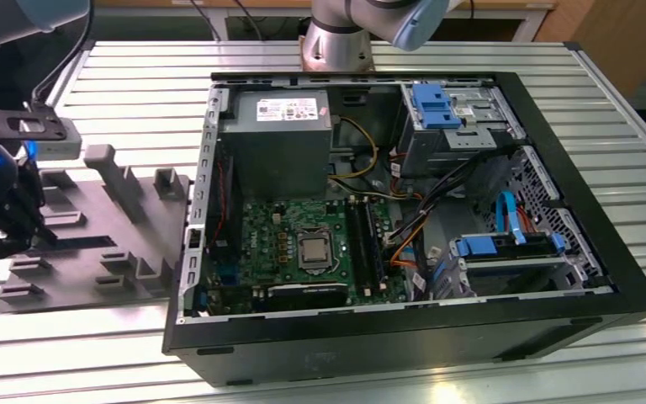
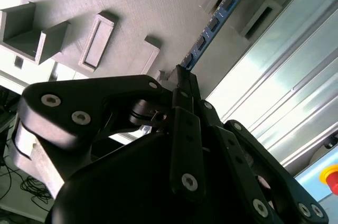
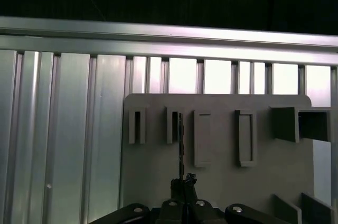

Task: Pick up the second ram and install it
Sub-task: 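Pick up the second ram and move it above second insertion slot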

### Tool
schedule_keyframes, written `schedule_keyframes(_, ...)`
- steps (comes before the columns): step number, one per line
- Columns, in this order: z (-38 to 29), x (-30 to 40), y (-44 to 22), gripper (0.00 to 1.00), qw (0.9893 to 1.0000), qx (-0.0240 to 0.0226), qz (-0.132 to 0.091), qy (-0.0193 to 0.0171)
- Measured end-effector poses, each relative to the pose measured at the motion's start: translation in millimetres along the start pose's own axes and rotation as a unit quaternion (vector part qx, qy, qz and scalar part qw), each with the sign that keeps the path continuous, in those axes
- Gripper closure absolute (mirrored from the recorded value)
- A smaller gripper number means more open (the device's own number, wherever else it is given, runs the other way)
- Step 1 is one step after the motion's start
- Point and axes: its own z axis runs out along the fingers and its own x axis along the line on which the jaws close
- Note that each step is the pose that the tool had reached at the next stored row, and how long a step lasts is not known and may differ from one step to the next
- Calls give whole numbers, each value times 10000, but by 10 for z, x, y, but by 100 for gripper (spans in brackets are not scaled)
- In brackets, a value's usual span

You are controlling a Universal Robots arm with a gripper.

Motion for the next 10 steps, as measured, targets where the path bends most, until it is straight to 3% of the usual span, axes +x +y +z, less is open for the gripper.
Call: schedule_keyframes(10,-103,-6,5,89,10000,3,0,-6)
